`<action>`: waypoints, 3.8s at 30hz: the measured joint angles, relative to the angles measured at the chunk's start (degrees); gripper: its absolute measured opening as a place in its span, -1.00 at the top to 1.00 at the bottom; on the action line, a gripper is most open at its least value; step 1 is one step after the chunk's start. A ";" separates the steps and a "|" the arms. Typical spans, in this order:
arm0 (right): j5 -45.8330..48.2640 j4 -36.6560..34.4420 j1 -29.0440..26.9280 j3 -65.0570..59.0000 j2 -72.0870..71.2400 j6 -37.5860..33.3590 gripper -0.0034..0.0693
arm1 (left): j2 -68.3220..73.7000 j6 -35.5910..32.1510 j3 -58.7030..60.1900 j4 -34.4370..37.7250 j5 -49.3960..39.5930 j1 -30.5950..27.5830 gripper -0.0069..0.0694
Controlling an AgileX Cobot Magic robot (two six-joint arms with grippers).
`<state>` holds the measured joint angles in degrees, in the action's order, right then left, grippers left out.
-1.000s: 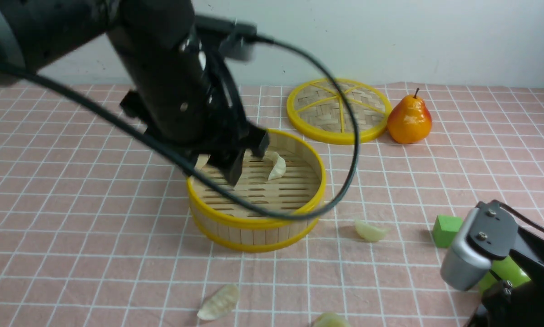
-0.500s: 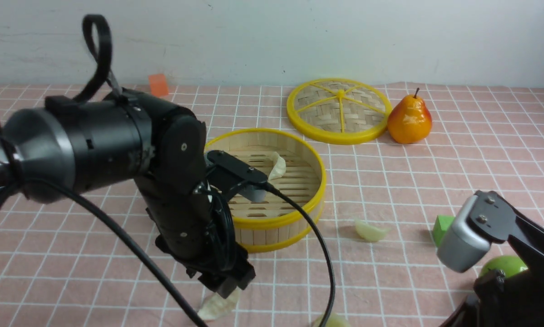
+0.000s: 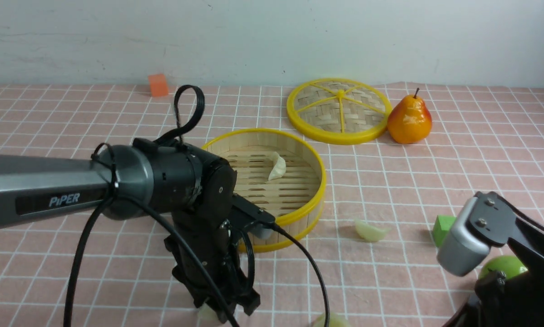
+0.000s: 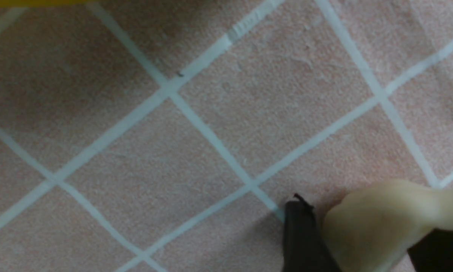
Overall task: Put the dumplings into the steamer on the table with the pink tablecloth.
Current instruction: 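Reach for and grasp a dumpling on the table with the left gripper, then place the dumpling into the bamboo steamer basket with the left gripper, then reach for and grasp a dumpling lying on the table beside the steamer, then place the dumpling in the bamboo steamer basket with the right gripper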
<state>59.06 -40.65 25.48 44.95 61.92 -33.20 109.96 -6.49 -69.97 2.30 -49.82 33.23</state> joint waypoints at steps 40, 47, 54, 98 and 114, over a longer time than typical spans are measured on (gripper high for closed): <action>4.74 1.36 0.00 0.04 0.00 1.50 0.49 | 24.98 18.24 -52.57 -1.20 -11.53 -10.19 -0.11; 5.39 10.10 0.00 6.14 0.52 2.98 0.48 | 22.96 18.30 -52.66 -1.20 -12.63 -10.19 -0.29; 8.41 18.11 0.00 20.57 7.25 6.02 0.48 | 10.22 18.32 -52.66 -1.20 -15.69 -10.19 -0.29; -5.51 35.43 14.38 31.87 51.97 0.46 0.33 | -58.29 15.20 -0.06 5.41 -21.59 -10.19 0.86; 3.15 36.86 13.70 68.41 58.53 22.77 0.32 | -63.99 15.20 3.41 4.83 -21.64 -10.19 0.86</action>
<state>62.21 -3.79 39.18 113.35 120.45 -10.43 45.97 8.70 -66.56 7.12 -71.46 23.04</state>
